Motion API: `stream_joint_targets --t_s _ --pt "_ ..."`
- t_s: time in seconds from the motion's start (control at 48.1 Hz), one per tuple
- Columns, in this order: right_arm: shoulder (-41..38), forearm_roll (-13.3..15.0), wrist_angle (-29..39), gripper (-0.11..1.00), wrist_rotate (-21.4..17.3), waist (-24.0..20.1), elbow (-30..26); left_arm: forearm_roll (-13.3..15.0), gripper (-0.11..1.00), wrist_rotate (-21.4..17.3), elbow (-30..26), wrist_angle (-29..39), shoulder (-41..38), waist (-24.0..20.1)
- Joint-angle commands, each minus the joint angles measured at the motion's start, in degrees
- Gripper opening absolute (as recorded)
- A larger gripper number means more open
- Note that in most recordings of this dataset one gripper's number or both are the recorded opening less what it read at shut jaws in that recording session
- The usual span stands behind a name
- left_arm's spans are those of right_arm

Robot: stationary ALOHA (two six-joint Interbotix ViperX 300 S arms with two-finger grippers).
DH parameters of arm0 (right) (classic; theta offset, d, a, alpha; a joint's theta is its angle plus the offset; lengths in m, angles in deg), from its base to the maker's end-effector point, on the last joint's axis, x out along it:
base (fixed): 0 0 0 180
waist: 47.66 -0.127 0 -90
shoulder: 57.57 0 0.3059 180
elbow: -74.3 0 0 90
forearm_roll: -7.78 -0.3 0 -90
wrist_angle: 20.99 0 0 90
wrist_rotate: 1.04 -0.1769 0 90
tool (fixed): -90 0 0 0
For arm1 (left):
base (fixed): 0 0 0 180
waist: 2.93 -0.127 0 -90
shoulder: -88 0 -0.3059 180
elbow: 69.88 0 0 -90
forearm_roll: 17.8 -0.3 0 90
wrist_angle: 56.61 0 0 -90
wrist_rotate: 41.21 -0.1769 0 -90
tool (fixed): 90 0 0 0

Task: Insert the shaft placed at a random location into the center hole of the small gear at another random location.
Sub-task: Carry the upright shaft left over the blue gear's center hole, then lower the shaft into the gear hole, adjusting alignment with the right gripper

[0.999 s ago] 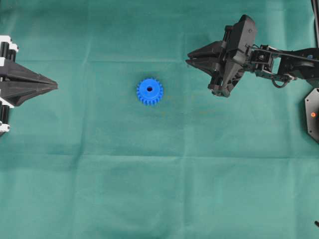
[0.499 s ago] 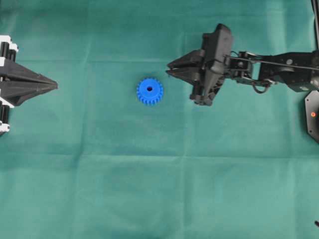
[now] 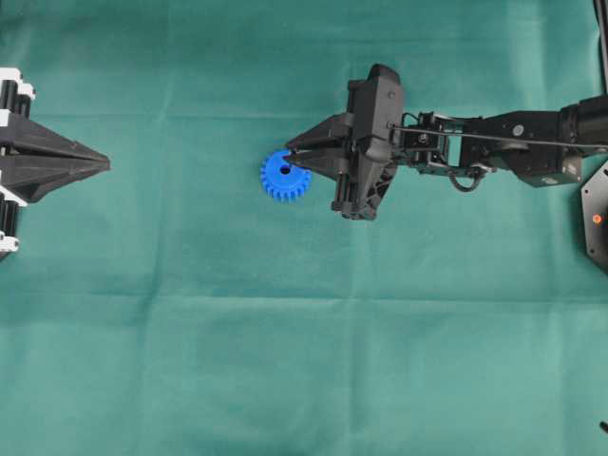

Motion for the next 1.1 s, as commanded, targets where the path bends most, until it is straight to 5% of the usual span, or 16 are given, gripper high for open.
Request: stream_joint_targets --t_s 0.0,1.082 --pt "0.6 0.0 0.1 0.13 0.8 -0.4 -1.6 -0.2 0.00 0.0 -1.4 -0.4 -0.4 0.1" --pt "-2.0 -0.3 -1.4 0.13 0.8 -0.7 -1.9 -0.2 0.00 0.0 -1.5 -0.7 -0.3 0.1"
